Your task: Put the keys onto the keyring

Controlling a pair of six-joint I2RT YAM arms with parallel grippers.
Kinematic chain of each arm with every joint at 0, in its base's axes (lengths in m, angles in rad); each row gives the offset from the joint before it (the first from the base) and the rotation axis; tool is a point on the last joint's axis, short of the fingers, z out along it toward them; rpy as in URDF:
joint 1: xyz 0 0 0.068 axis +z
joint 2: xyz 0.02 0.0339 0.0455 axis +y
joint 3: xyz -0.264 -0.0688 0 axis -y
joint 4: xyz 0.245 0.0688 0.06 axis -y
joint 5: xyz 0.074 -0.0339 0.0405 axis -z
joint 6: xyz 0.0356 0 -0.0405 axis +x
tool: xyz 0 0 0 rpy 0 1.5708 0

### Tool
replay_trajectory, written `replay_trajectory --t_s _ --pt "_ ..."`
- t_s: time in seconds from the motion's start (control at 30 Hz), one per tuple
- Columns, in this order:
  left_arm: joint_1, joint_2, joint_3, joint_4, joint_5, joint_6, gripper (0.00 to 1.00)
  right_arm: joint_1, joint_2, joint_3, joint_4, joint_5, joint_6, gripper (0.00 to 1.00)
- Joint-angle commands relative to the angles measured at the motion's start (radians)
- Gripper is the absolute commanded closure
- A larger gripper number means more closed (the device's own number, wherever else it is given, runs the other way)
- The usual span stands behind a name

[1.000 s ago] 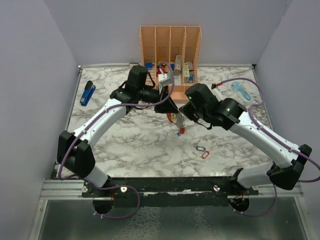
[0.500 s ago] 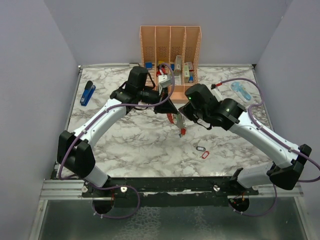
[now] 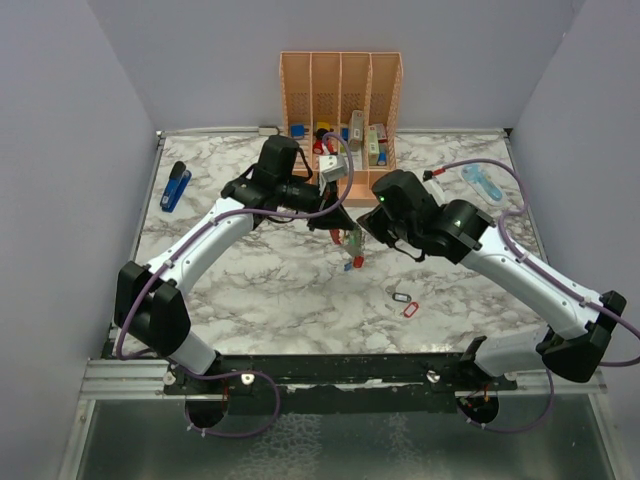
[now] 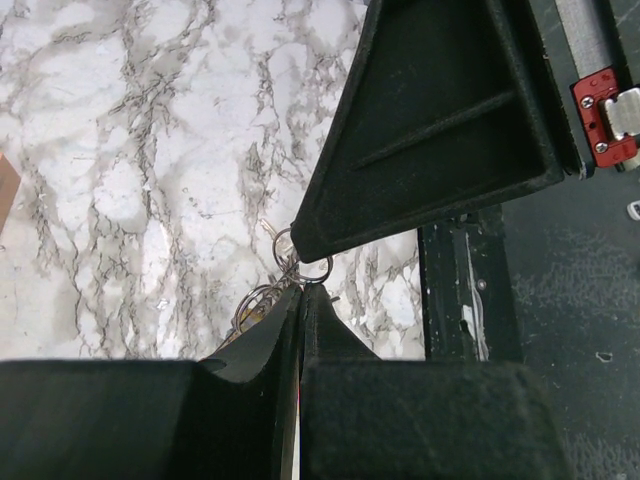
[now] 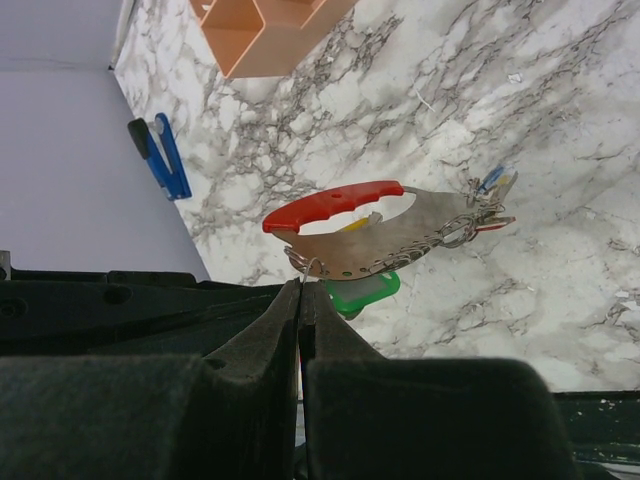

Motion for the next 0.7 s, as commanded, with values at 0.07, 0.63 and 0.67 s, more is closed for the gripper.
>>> replay_trajectory --t_s 0.07,0.63,0.67 --pt "-0.001 -0.005 0.031 -0.018 -0.066 0.038 1.0 -0.004 -0.046 -0.014 0.075 -0.015 0.029 0.99" --pt "-0.001 -0.013 0.134 -0.192 -0.137 0.179 0.76 -0.004 -0.079 -0.084 0.104 -0.035 0.118 0.99" --pt "0.0 -0.014 0.147 -0.215 -0.141 0.198 0.73 -0.004 -0.08 -0.084 0.102 -0.033 0.121 0.99"
